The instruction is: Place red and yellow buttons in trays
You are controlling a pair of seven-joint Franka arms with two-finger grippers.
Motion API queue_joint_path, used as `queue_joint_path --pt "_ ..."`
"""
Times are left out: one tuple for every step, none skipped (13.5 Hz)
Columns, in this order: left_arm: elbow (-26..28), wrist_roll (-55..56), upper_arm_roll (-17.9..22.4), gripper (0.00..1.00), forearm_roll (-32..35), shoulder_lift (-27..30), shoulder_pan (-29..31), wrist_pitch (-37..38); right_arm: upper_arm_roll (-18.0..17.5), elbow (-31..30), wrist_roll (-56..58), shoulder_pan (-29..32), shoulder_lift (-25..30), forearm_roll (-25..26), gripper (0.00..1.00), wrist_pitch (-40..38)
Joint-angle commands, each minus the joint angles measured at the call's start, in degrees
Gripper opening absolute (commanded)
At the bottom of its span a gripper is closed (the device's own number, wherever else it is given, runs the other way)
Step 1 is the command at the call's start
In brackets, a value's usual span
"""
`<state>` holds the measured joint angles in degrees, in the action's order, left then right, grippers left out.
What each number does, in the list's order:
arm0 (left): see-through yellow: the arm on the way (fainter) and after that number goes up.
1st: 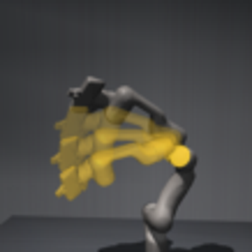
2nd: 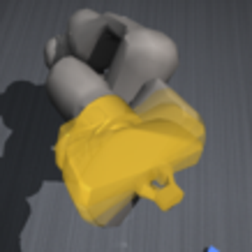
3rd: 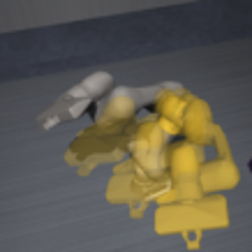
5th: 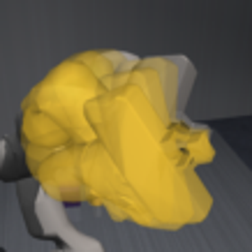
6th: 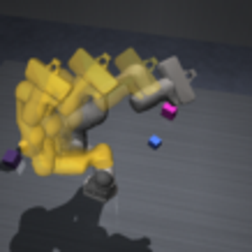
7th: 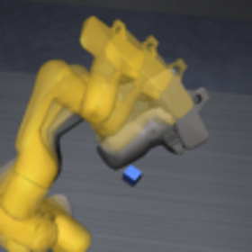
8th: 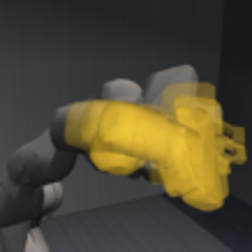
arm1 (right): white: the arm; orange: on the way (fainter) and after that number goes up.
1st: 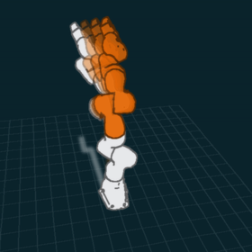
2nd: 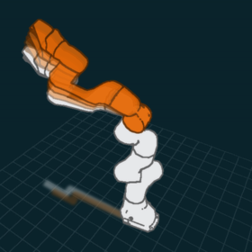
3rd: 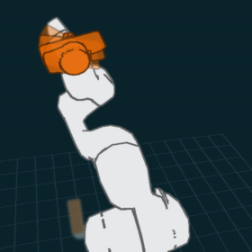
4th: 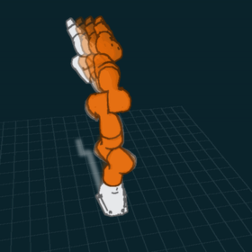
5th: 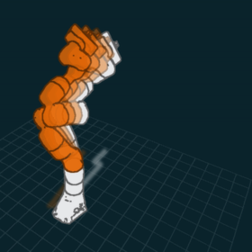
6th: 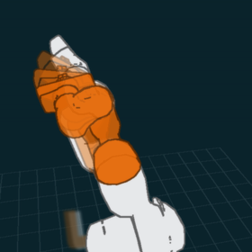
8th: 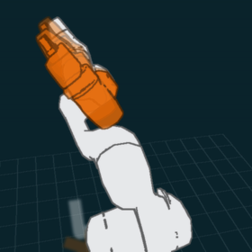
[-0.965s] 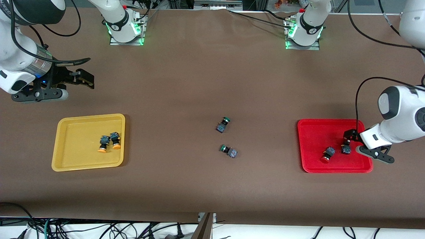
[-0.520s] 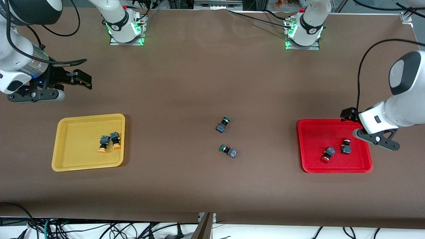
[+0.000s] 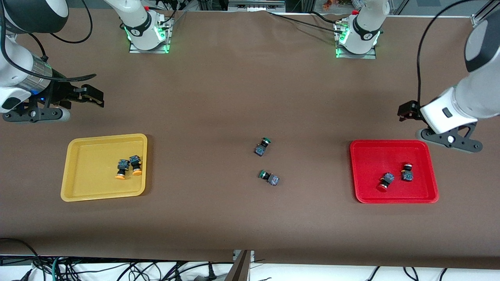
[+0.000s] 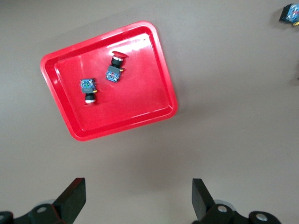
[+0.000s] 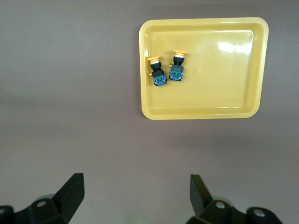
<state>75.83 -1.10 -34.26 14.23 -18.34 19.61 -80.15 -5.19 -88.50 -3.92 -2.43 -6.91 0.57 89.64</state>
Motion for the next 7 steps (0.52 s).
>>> queue_joint_path --pt "2.83 1.19 15.83 1.0 -3.94 6.63 -9.73 -0.26 -0.43 2.01 -0.56 -0.12 -0.65 1.63 1.0 -0.52" --pt "2.92 1.19 20.5 1.0 -5.33 7.6 -11.68 -1.4 -0.43 2.02 -0.56 -0.12 -0.56 1.8 1.0 -0.52" --pt "3.79 1.19 24.29 1.0 -9.18 8.66 -12.83 -1.76 -0.43 2.02 -0.56 -0.12 -0.65 1.81 1.0 -0.43" --pt "4.76 1.36 27.37 1.0 -13.48 9.02 -13.88 -2.81 -0.43 2.02 -0.3 -0.12 -0.65 1.81 1.0 -0.43" --pt "6.25 1.28 30.01 1.0 -14.04 9.72 -15.29 -4.29 -0.43 2.02 -0.13 -0.12 -0.65 1.72 1.0 -0.43" --pt "8.96 1.63 31.17 1.0 -14.14 11.72 -16.35 -6.05 -0.43 2.02 -0.04 -0.03 -0.65 1.72 1.0 -0.43" --pt "13.34 3.2 31.35 1.0 -14.05 14.53 -16.44 -9.2 -0.43 2.02 0.14 -0.03 -0.65 1.8 1.0 -0.52"
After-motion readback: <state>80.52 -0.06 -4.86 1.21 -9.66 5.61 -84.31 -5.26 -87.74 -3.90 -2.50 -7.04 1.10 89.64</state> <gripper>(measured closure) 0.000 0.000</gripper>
